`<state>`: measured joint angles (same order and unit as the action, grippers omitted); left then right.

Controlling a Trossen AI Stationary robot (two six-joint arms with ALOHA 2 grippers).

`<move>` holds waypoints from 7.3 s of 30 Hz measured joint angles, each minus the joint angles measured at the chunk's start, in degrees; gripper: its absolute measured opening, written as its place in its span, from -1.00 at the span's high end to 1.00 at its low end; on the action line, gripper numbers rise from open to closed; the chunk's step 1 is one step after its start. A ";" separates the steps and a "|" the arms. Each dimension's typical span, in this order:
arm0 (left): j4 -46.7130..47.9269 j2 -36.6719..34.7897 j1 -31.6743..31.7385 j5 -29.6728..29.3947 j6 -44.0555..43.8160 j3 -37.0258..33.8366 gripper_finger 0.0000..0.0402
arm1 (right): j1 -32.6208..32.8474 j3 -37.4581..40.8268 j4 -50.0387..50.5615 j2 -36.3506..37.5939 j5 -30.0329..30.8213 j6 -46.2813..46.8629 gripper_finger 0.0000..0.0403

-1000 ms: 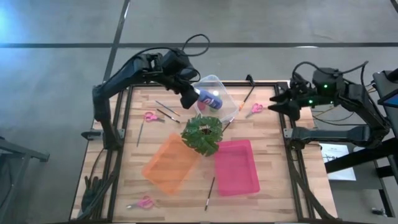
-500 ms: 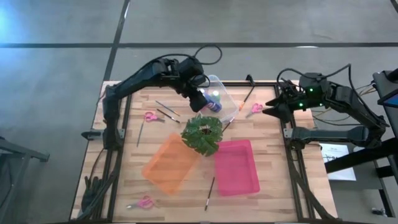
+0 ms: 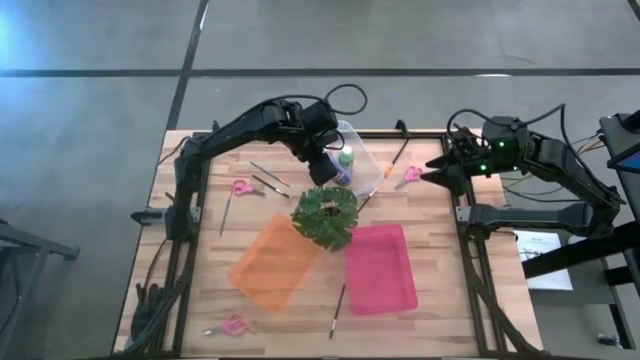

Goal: Pick & Place Paint Supplies
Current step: Put the blue acrylic craft paint bottle into the transparent bin, then put the top left pink scissor into the pink bin

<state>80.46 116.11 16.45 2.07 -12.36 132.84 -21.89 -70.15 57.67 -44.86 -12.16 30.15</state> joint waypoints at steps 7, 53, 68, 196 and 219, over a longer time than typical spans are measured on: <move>0.00 -0.91 0.04 1.35 -0.02 2.04 0.39 | 0.00 0.02 -5.11 0.28 0.36 -0.15 -0.50; -27.62 -8.15 -1.99 12.98 -1.75 1.36 0.39 | 0.00 -0.17 -17.79 -6.54 -4.38 -3.85 0.96; -32.10 -8.15 -1.97 12.99 -2.62 1.36 0.39 | 0.02 -0.17 -19.48 -7.00 -4.93 -4.03 0.96; -24.48 -5.48 -2.58 -8.90 -6.12 -24.50 -0.02 | 0.00 -0.85 -20.20 1.73 0.85 -4.83 0.96; -1.63 -21.79 -2.60 -9.20 -2.93 -24.48 -0.02 | -0.01 -0.83 -22.69 2.75 0.15 -7.26 0.96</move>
<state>78.83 94.32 13.85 -7.13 -15.29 108.36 -21.90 -70.98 34.98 -42.11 -12.01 22.89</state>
